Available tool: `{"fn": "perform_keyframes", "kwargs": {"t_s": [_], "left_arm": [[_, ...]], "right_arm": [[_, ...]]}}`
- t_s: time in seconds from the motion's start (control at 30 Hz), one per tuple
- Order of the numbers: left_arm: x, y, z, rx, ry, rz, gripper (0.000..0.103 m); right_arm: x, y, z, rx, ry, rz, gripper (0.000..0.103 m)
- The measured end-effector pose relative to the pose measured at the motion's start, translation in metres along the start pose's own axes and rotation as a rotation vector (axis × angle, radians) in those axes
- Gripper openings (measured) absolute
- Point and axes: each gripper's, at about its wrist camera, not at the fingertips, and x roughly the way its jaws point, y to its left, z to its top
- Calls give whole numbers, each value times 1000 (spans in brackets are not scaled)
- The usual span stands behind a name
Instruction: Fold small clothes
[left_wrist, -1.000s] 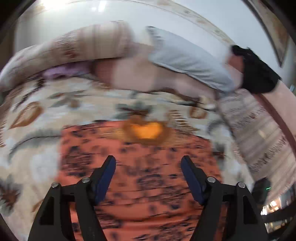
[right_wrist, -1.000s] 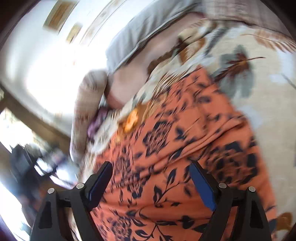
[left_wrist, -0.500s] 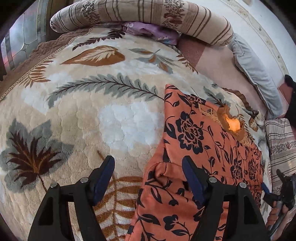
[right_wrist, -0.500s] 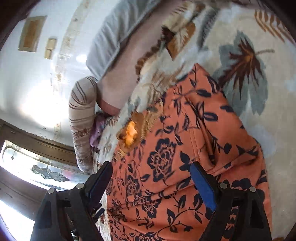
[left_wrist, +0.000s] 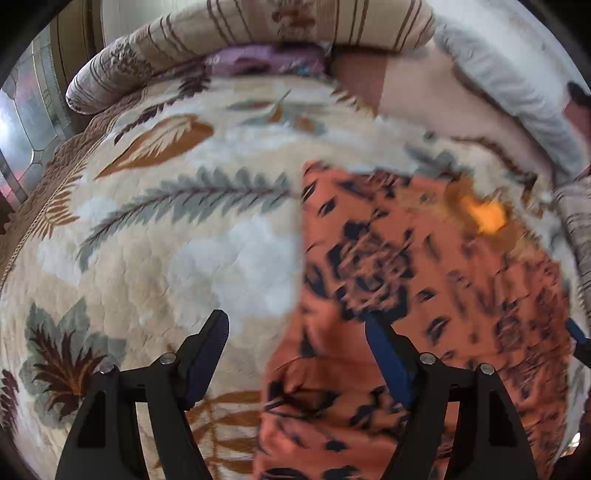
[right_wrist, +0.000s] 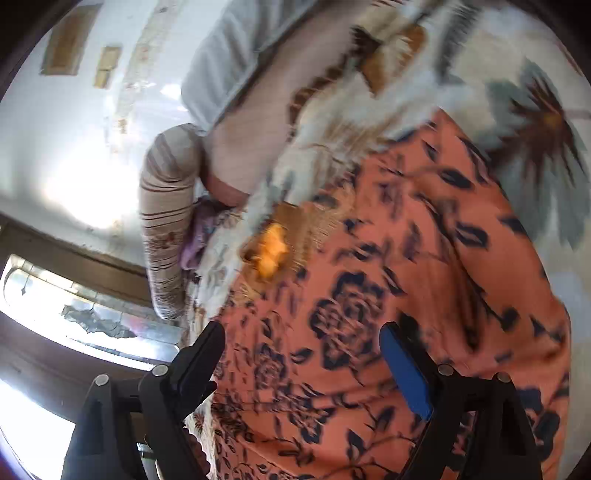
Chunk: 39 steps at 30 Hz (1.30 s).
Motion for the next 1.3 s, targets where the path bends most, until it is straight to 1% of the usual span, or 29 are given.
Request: {"fn": "perform_keyframes", "kwargs": {"t_s": [0.07, 0.1, 0.13, 0.17, 0.2, 0.23, 0.3, 0.33, 0.4, 0.43, 0.57, 0.63, 0.73, 0.8, 0.87, 0.97, 1.1, 1.2, 1.23, 1.3], "left_arm": [[1, -6, 7, 6, -17, -11, 79], [7, -8, 8, 10, -3, -7, 83], [21, -9, 7, 13, 42, 20, 83], [40, -7, 4, 12, 114, 73, 84], [46, -2, 2, 7, 111, 66, 85], [40, -1, 1, 8, 78, 56, 85], [29, 1, 3, 8, 63, 42, 85], [23, 3, 4, 1, 50, 34, 85], [1, 8, 1, -24, 11, 13, 85], [-12, 9, -2, -38, -7, 2, 85], [-64, 15, -24, -82, -74, -35, 85], [-90, 15, -41, -80, -107, -46, 85], [-123, 12, -69, -66, -130, -60, 85], [-137, 9, -85, -63, -134, -74, 85], [-149, 7, -99, -63, -134, -94, 85], [-164, 3, -116, -66, -142, -104, 85], [-184, -2, -132, -72, -161, -117, 85], [-197, -9, -140, -56, -175, -111, 86], [-200, -12, -143, -49, -181, -108, 86], [-203, -15, -148, -42, -178, -102, 93]], "right_arm": [[5, 1, 17, -12, -28, 1, 88], [10, -6, 26, -5, -53, -31, 88], [19, -18, 34, 19, -63, -85, 90], [26, -31, 40, 58, -51, -138, 89], [30, -42, 41, 103, -50, -114, 89], [25, -39, 41, 109, -71, -99, 89], [14, -17, 34, 42, -70, -62, 90], [5, -6, 26, 4, -78, -52, 90], [-14, 10, 7, -53, -103, -65, 90], [-24, 17, -7, -82, -117, -63, 90], [-58, 42, -66, -218, -155, -111, 90], [-74, 46, -94, -254, -165, -131, 90], [-93, 51, -138, -304, -168, -146, 90], [-108, 48, -156, -323, -175, -159, 90], [-125, 41, -168, -320, -183, -162, 90], [-140, 40, -182, -331, -224, -173, 90], [-153, 45, -197, -368, -251, -170, 90], [-156, 50, -206, -399, -257, -170, 90], [-156, 51, -209, -409, -251, -171, 90], [-154, 51, -214, -420, -233, -170, 90]]}}
